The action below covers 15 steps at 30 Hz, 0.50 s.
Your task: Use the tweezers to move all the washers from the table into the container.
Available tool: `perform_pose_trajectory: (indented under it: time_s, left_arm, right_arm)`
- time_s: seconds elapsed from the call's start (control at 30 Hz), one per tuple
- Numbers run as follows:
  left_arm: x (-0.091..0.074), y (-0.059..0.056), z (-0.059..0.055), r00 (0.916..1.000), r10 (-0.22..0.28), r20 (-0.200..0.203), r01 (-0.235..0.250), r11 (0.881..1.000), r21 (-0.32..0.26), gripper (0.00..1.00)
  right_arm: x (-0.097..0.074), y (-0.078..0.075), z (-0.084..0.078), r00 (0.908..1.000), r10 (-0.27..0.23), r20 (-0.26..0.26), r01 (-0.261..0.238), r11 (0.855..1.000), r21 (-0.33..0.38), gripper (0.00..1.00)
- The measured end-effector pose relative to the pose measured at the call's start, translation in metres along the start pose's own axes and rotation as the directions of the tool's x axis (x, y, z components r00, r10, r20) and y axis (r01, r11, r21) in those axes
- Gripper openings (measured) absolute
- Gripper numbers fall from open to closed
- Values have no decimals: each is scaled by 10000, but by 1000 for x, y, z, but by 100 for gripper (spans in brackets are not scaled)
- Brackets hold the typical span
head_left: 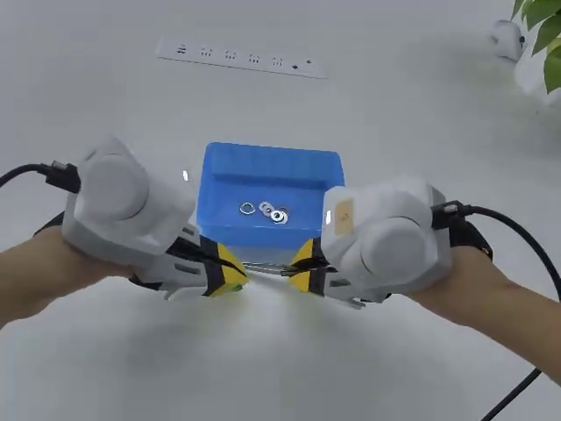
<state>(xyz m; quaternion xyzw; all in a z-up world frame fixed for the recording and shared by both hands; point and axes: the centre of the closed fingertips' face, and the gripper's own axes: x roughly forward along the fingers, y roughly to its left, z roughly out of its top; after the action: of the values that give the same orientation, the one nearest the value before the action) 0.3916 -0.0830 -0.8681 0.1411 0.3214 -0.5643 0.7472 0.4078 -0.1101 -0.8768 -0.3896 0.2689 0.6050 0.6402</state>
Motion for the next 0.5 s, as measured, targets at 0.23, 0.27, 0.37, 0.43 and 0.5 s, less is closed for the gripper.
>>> perform_pose_trajectory:
  time_s: [0.23, 0.27, 0.37, 0.43, 0.5]
  left_arm:
    - [-2, 6, 1, 9997, 141, 197, -136, 9996, -262, 5]
    - [-2, 7, 2, 9996, 172, 220, -165, 9993, -327, 5]
    - [-2, 10, 2, 9994, 279, 215, -270, 9988, -410, 5]
    - [-2, 9, 3, 9994, 293, 207, -284, 9988, -406, 5]
    - [-2, 8, 3, 9994, 296, 196, -287, 9986, -445, 5]
  right_arm:
    - [5, 3, -9, 9993, 286, -247, -297, 9985, -463, 9]
    - [5, 2, -10, 9992, 302, -276, -315, 9982, -505, 10]
    - [5, 2, -12, 9993, 289, -246, -300, 9985, -462, 11]
    - [5, 1, -13, 9993, 305, -213, -312, 9990, -324, 11]
    - [5, 2, -13, 9988, 475, -109, -475, 9989, 18, 12]
